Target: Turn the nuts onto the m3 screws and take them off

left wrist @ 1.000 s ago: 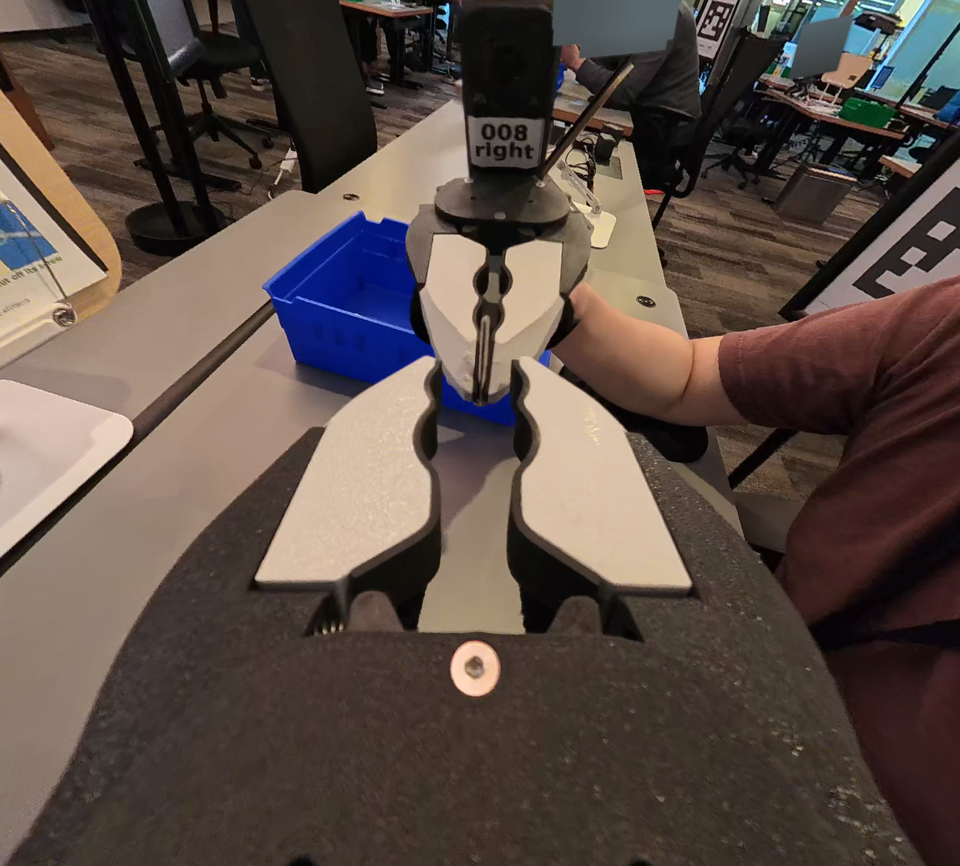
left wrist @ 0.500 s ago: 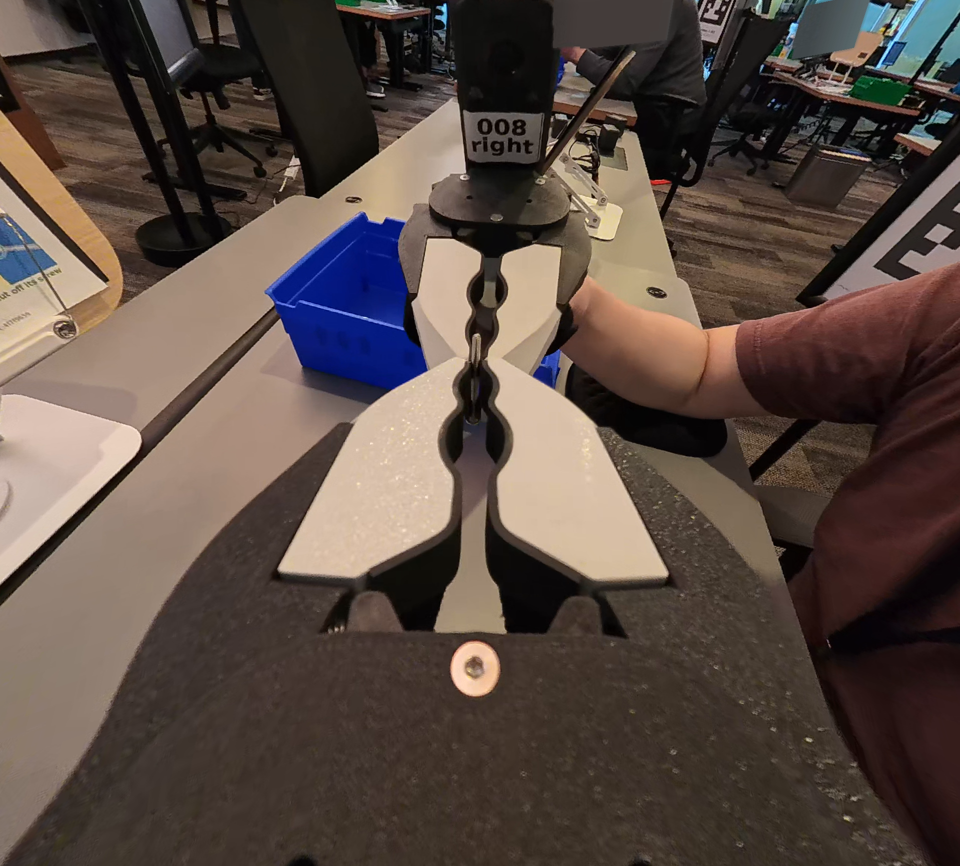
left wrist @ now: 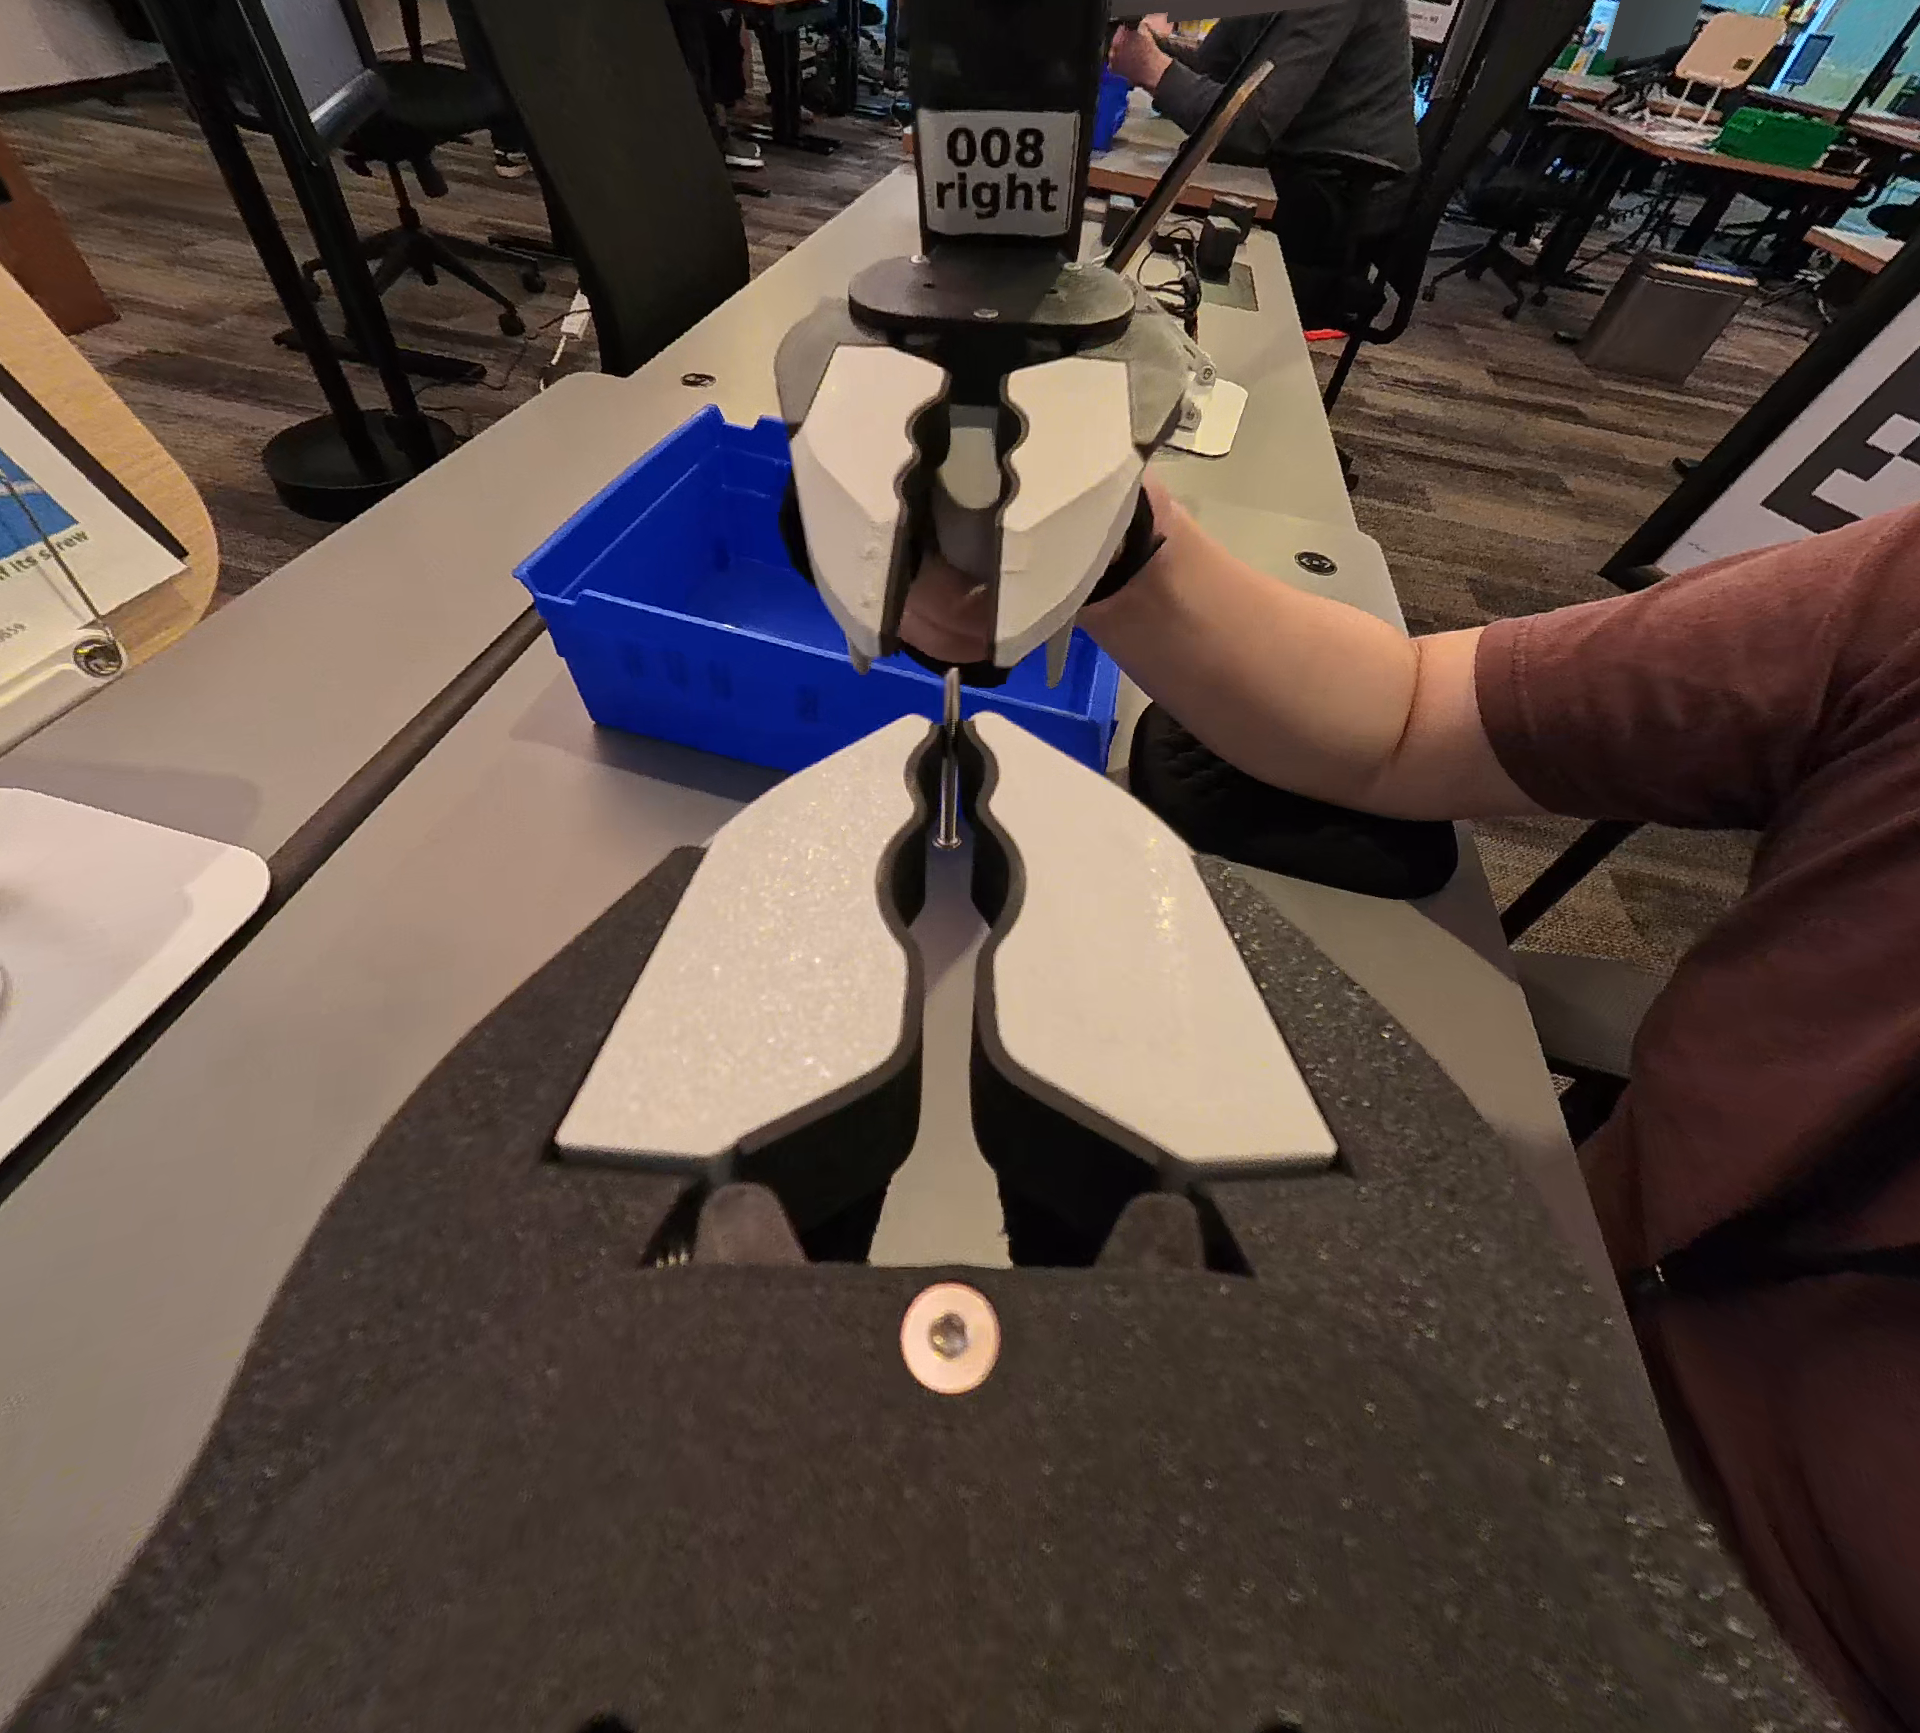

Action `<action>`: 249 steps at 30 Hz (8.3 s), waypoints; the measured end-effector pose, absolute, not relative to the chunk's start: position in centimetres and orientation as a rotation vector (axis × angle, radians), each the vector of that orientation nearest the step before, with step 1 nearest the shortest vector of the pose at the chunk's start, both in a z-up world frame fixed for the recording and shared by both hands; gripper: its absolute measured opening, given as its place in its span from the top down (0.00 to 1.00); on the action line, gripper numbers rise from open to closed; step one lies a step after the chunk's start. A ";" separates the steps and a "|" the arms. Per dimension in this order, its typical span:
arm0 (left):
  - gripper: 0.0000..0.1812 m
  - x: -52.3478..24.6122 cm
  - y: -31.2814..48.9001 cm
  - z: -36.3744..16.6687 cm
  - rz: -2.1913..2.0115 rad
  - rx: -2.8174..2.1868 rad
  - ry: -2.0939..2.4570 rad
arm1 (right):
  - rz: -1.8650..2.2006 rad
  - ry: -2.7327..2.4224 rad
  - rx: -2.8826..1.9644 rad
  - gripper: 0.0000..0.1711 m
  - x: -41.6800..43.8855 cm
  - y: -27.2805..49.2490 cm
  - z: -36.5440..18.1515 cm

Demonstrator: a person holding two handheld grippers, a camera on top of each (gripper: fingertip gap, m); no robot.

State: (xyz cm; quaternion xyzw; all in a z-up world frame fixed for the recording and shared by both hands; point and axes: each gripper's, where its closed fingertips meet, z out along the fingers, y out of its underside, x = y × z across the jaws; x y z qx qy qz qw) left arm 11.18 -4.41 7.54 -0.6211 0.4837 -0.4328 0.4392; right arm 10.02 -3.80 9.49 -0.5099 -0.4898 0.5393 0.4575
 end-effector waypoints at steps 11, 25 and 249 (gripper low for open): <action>0.90 11.4 -5.1 7.2 -1.077 -1.535 1.258 | 1.374 -1.279 -1.270 0.98 9.6 -4.5 8.4; 0.98 12.3 -4.3 5.2 -1.260 -1.631 1.204 | 1.361 -1.248 -1.310 0.98 10.0 -3.6 8.2; 0.99 12.5 -4.9 9.7 -1.232 -1.183 1.028 | 1.026 -1.316 -1.022 0.53 8.9 -7.8 11.3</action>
